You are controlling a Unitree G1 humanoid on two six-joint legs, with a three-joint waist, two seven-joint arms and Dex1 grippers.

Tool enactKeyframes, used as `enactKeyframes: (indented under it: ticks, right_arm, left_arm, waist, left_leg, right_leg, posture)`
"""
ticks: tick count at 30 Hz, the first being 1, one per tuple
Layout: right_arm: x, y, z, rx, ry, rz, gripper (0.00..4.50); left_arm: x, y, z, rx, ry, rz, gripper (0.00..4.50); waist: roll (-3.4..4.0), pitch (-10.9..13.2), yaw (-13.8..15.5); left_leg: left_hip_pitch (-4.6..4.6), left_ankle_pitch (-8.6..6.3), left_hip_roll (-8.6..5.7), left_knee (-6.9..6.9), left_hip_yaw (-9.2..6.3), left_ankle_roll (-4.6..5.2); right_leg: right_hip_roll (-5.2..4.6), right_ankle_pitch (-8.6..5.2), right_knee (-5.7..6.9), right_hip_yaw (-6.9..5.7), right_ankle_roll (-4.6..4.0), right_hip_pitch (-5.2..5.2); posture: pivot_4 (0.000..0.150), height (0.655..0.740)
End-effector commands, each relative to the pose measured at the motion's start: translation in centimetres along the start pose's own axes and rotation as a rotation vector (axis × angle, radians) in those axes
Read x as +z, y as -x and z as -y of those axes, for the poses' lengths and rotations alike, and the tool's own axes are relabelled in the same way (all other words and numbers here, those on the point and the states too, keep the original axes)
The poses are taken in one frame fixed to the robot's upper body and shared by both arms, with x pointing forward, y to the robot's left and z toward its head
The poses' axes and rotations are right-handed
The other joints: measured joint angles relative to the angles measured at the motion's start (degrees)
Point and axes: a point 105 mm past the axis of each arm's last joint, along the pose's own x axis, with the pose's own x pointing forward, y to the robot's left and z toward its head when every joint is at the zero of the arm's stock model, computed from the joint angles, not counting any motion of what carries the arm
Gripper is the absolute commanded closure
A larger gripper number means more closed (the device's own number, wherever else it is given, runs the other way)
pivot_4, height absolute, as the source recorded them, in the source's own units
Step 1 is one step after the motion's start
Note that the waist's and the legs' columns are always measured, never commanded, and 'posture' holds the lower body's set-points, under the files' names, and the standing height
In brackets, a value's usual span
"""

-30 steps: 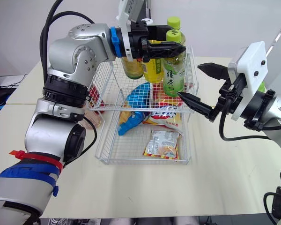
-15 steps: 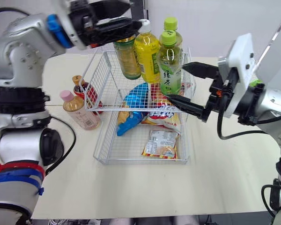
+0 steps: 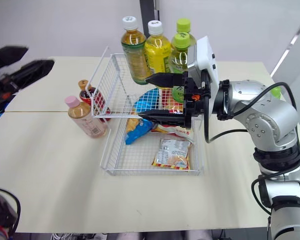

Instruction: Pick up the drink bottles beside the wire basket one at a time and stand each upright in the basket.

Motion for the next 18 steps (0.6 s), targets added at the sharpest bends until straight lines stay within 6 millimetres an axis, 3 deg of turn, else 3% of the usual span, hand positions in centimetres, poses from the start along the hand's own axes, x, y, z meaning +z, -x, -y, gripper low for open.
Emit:
enactKeyframes:
  ticks: [1, 6, 10, 14, 18]
  right_arm:
    - [0.8, -0.3, 0.2, 0.038, 0.062, 0.027, 0.0]
    - [0.7, -0.8, 0.4, 0.083, 0.064, 0.048, 0.0]
    - [0.9, -0.9, 0.7, 0.091, 0.066, 0.067, 0.0]
    - [0.9, -0.8, 0.9, 0.082, 0.071, 0.068, 0.0]
    - [1.0, -0.6, 1.1, 0.061, 0.079, 0.059, 0.0]
  left_arm:
    - [-0.4, 3.8, 0.5, 0.065, -0.013, -0.013, 0.03]
    - [-4.7, 8.5, 2.2, 0.14, 0.089, -0.129, 0.03]
    - [-7.0, 10.4, 3.3, 0.172, 0.123, -0.213, 0.03]
    - [-7.4, 10.1, 3.5, 0.18, 0.131, -0.205, 0.03]
    - [-6.6, 7.7, 2.6, 0.179, 0.104, -0.137, 0.03]
  waist:
    - [0.0, 0.0, 0.27]
    - [-0.06, -0.04, 0.27]
    - [-0.19, -0.12, 0.34]
    - [-0.21, -0.14, 0.43]
    - [-0.22, -0.15, 0.48]
  left_leg:
    - [0.0, 0.0, 0.0, 0.0, 0.0, 0.0]
    - [0.06, 0.0, 0.04, -0.03, -0.02, -0.01]
    - [0.06, 0.0, 0.02, -0.02, -0.13, -0.01]
    - [0.11, 0.0, 0.01, -0.01, -0.2, -0.01]
    - [0.17, 0.02, -0.04, 0.01, -0.17, -0.02]
  right_leg:
    - [-0.03, 0.0, 0.0, -0.01, 0.0, 0.0]
    - [-0.18, 0.0, -0.02, 0.0, 0.0, 0.07]
    - [-0.16, 0.01, -0.01, -0.01, -0.01, 0.1]
    - [-0.15, 0.02, 0.02, 0.02, -0.03, 0.15]
    - [-0.05, 0.06, 0.03, 0.02, -0.09, 0.17]
  posture:
    - [0.15, 0.74]
    - [0.15, 0.74]
    - [0.15, 0.74]
    - [0.15, 0.74]
    - [0.15, 0.74]
